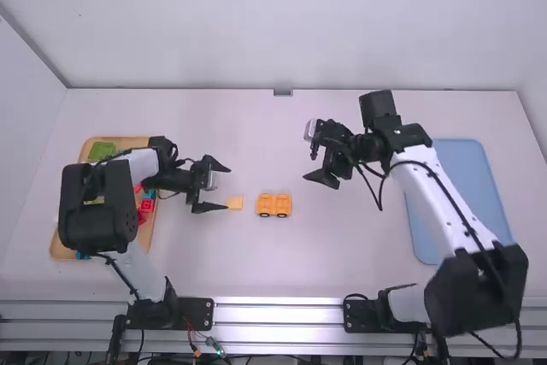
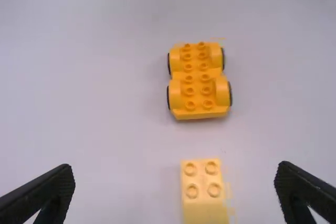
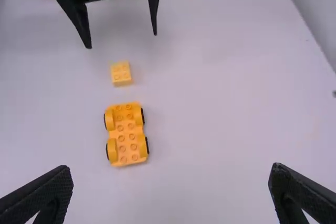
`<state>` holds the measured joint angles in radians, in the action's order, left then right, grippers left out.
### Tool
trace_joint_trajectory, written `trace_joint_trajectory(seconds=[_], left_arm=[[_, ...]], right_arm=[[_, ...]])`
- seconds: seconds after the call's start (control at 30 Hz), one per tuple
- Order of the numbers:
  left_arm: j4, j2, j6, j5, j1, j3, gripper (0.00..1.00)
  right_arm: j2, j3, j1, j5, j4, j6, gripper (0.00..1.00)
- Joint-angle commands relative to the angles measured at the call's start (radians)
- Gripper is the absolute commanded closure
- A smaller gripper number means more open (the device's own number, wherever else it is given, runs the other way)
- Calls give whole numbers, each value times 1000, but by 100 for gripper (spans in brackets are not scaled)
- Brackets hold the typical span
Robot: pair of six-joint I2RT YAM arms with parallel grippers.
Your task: Assemble lego blocks to make yellow taxi
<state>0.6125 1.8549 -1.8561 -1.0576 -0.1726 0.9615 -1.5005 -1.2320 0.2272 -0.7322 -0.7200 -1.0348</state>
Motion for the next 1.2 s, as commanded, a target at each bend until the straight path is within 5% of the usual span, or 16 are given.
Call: trace_joint_trajectory(seconds=[0.0,0.2,0.3,0.53,0.87,1.03,1.17], left_arm=[[-114,0,134,-50,10,-75,1],[-376,17,297,-68,-3,-199,1],[-441,53,358,-80,11,-214,1],[-394,160,369,-79,10,-137,1],[-229,249,163,-84,18,-56,22],[-257,259,163,-80,27,-70,30],[-265,259,161,-75,37,-72,47]], right_arm=[[-75,32,3,-90,28,-48,1],[-131,111,26,-214,114,-224,2],[-108,161,20,-204,205,-161,2],[-62,306,23,-247,352,-139,1],[-59,550,19,-300,826,107,1],[-59,587,27,-299,930,196,2],[-59,590,29,-299,925,201,1]])
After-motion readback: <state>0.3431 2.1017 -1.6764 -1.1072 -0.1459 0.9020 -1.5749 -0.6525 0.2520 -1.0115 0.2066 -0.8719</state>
